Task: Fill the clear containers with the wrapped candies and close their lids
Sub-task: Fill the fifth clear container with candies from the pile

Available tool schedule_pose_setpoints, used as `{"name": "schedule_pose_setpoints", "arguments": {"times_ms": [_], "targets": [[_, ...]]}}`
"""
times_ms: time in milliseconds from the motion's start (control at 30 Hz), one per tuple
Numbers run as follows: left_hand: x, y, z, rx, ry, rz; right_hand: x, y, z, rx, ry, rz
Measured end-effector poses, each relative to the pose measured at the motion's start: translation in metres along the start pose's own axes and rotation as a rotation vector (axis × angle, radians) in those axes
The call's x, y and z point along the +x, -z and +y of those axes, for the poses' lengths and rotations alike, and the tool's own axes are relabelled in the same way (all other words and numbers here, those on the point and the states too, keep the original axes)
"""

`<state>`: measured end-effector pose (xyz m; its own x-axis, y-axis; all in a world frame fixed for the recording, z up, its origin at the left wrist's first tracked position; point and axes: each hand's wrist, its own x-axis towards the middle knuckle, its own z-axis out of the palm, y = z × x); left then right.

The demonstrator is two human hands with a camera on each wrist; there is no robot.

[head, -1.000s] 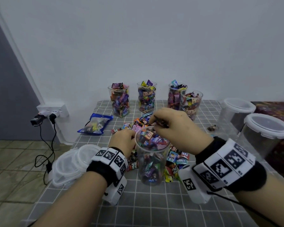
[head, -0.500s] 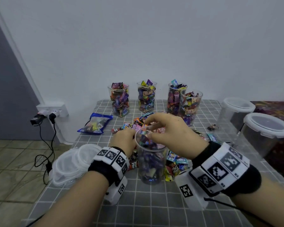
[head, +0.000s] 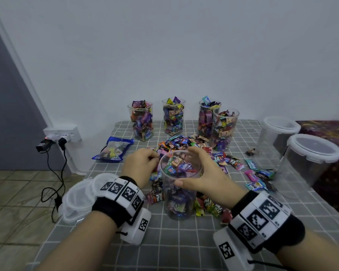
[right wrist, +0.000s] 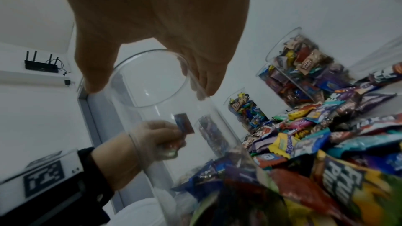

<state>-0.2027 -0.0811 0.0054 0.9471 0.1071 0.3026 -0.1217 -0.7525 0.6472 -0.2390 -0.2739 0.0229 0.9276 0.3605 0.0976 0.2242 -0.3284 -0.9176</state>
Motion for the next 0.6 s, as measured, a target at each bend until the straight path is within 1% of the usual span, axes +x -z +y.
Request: {"name": "schedule_pose_setpoints", "arguments": {"times_ms": [133, 233, 300, 467, 600], "targets": [[0.004, 0.019, 0.017, -0.076, -0.033, 0.122, 0.0, -0.003, 0.002, 0.054, 0.001, 0.005], [0.004, 0.032, 0.036, -0.076, -0.139, 0.154, 0.0, -0.002, 0.004, 0.069, 0.01, 0.008], [0.001, 0.034, 0.047, -0.055, -0.219, 0.138, 0.0, -0.002, 0.005, 0.073, 0.014, 0.0], [-0.009, 0.024, 0.058, 0.053, -0.388, 0.039, 0.001, -0.002, 0.007, 0.103, 0.04, 0.0], [-0.013, 0.019, 0.06, 0.138, -0.478, -0.011, 0.002, -0.002, 0.007, 0.087, 0.059, -0.005]]}}
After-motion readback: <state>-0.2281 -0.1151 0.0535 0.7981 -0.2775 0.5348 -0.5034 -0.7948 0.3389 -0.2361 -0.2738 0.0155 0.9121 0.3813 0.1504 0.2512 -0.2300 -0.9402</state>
